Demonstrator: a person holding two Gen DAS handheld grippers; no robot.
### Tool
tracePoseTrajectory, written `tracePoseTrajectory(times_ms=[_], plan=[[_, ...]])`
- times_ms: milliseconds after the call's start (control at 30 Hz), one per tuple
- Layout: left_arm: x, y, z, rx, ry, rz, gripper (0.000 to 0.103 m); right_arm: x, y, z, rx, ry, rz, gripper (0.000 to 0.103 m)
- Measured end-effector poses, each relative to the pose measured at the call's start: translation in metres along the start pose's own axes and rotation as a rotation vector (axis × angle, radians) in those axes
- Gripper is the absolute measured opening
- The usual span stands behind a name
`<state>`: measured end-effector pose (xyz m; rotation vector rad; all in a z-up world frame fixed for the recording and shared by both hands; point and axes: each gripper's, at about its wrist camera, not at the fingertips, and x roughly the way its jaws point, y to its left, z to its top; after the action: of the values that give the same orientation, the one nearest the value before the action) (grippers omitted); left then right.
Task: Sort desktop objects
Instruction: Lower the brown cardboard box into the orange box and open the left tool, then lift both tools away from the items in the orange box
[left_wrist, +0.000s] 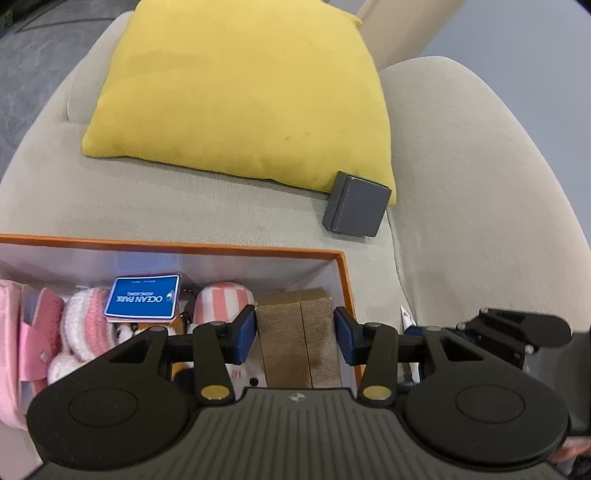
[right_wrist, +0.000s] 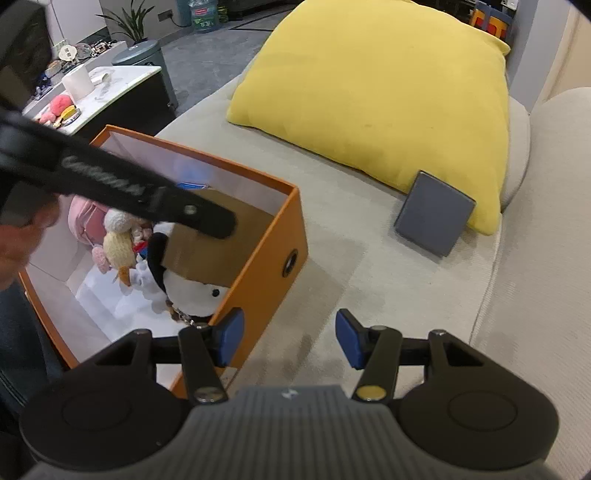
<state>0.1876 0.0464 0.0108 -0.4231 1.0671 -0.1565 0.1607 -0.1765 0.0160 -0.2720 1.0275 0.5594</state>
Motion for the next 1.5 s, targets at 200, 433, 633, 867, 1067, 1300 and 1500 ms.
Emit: tracePoseTrajectory(times_ms=[200,433,633,867,1067,1300,1500], plan=[[0.019,0.005,0.010,-0.043,0.023,0.000,0.052,0.007,-0.001,0.006,-0.021,0.007,0.009,0.056],[0.024,0.011,0.017,-0.065,0.062,-0.024,0.052,-0.010,0.006,0.016,-0.071,-0.011,0.032,0.053],[0.019,0.016,0.015,-0.067,0.071,-0.046,0.052,-0.017,0.032,0.029,-0.203,-0.023,0.047,0.053],[-0.002,0.023,0.015,-0.043,0.057,-0.084,0.058,-0.003,0.054,0.045,-0.371,0.012,0.056,0.053],[-0.021,0.038,0.004,0.065,0.071,-0.067,0.059,0.004,0.062,0.058,-0.495,0.074,0.029,0.054],[-0.012,0.025,-0.028,0.346,0.098,-0.030,0.065,0.006,0.081,0.057,-0.670,0.124,0.021,0.053],[0.005,0.010,-0.037,0.464,0.044,0.023,0.072,0.013,0.094,0.061,-0.807,0.148,0.001,0.062]])
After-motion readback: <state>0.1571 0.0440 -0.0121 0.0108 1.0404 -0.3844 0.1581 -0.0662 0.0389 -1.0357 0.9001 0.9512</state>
